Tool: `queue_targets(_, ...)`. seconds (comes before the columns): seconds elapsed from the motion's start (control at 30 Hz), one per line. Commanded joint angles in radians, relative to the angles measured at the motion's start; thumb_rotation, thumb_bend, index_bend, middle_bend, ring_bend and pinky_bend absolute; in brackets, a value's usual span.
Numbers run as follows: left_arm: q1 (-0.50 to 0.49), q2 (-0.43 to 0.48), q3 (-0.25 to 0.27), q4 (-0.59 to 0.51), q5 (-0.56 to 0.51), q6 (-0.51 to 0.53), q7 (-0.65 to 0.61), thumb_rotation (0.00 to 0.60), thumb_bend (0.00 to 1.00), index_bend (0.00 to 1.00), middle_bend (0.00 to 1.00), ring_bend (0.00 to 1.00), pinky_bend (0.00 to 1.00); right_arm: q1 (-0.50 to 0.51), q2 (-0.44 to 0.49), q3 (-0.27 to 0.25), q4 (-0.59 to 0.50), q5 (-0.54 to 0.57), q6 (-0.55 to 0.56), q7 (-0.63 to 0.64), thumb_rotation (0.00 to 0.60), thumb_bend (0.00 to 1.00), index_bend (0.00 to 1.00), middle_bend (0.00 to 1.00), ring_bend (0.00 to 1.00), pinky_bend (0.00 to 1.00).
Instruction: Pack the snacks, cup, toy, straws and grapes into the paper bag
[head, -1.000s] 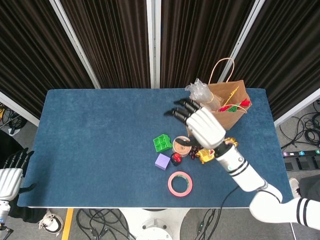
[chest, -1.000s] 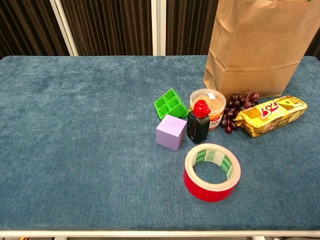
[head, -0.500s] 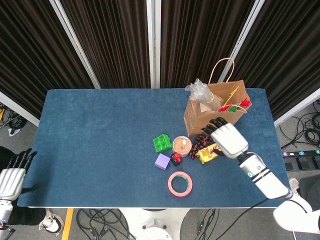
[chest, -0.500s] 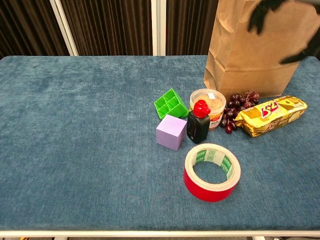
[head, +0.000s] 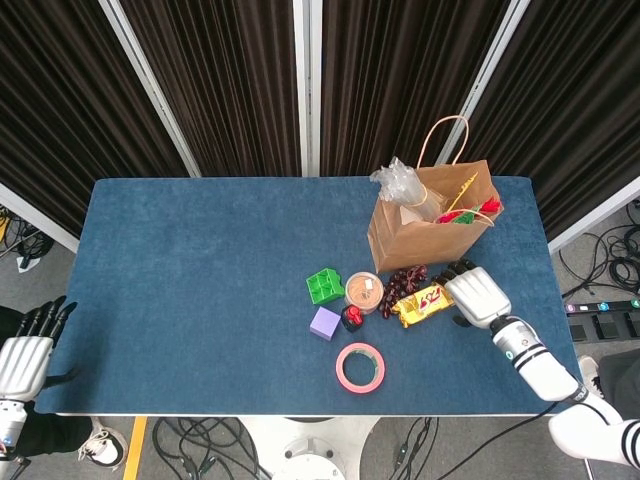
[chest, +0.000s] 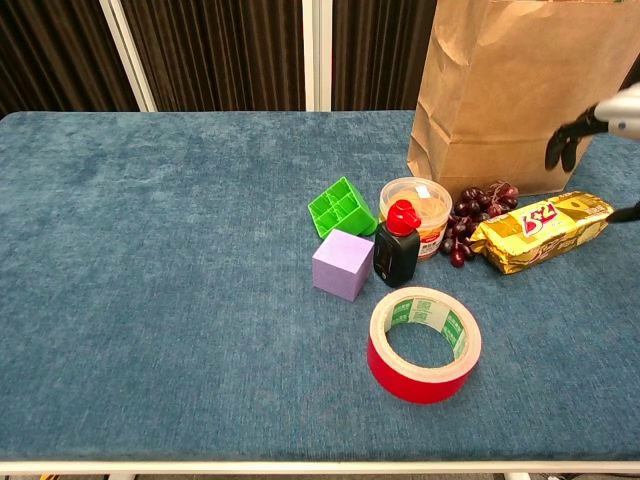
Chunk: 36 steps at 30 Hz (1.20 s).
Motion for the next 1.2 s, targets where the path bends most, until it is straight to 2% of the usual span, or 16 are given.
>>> queue_targets(0.03, 0.001, 0.0, 0.001, 0.001, 0.001, 0.003, 0.002, 0.6, 0.06, 0.07, 0.04, 0.0, 0.11, -0.002, -0.032, -0.008, 0.044, -0.014, -0.013, 0.031, 0.6, 0.06, 0.31, 0.34, 0.21, 0.22)
queue_targets(0.57, 0.004, -0.007, 0.004, 0.027, 0.0, 0.003, -0.004, 0.6, 0.06, 0.07, 0.04, 0.0, 0.11, 0.009, -0.116, -0.006, 0.183, -0.037, -0.043, 0.122, 0.6, 0.06, 0.32, 0.33, 0.17, 0.18)
queue_targets(0.83, 0.005, -0.009, 0.004, 0.033, -0.005, -0.002, -0.007, 0.6, 0.06, 0.07, 0.04, 0.0, 0.11, 0.023, -0.148, -0.005, 0.239, -0.045, -0.069, 0.152, 0.6, 0.06, 0.3, 0.28, 0.13, 0.12)
queue_targets(1.2, 0.006, -0.015, 0.004, 0.049, -0.009, -0.008, -0.017, 0.6, 0.06, 0.07, 0.04, 0.0, 0.11, 0.03, -0.191, -0.006, 0.295, -0.048, -0.084, 0.17, 0.6, 0.06, 0.3, 0.27, 0.12, 0.12)
